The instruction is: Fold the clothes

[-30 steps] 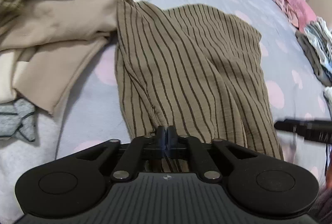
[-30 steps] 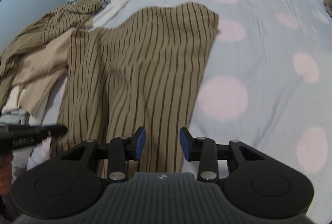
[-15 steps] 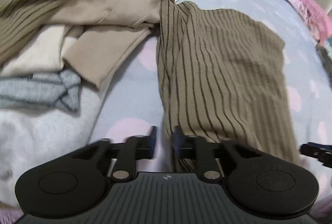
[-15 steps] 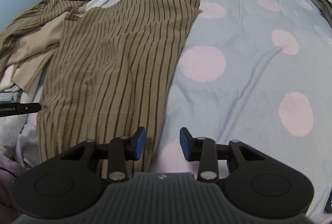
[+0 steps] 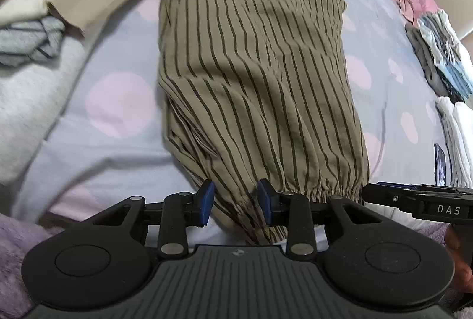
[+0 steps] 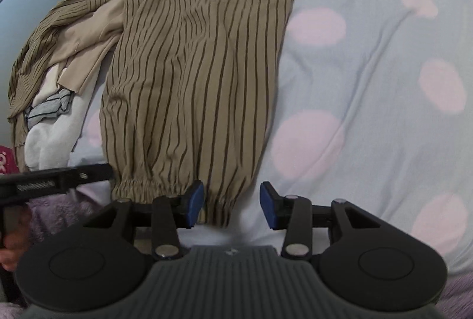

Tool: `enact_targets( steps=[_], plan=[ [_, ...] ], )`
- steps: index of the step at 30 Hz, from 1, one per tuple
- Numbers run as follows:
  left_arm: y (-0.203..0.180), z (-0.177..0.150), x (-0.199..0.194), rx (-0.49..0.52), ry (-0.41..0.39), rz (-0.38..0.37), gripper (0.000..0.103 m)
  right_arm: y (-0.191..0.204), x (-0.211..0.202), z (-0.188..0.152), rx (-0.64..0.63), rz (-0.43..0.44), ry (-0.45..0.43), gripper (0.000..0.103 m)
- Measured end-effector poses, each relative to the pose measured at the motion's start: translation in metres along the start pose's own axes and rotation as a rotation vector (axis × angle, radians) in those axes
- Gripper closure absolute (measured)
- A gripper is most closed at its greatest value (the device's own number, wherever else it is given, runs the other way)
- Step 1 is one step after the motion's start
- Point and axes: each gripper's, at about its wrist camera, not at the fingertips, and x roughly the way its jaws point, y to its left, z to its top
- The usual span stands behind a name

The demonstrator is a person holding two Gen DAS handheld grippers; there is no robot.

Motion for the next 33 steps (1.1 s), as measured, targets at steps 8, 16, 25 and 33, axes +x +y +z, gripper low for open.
enact_targets(
  steps=[8, 16, 25, 33],
  plan=[
    [-0.001, -0.005, 0.008, -0.014, 0.001, -0.036, 0.097, -0.004, 0.024, -0.002, 0.1, 0.074, 0.065, 0.062],
    [-0.009, -0.017, -0.015, 0.023, -0.018, -0.046, 0.103, 0.006, 0.004, -0.004, 0.05, 0.084, 0.04, 0.082],
    [-0.002, -0.017, 0.017, -0.009, 0.079, 0.028, 0.102, 0.013, 0.023, -0.01, -0.001, 0.017, 0.094, 0.08],
    [-0.019, -0.015, -0.01, 0.105, 0.001, 0.076, 0.091, 0.033, -0.008, -0.013, -0.221, -0.052, -0.037, 0.071]
  ],
)
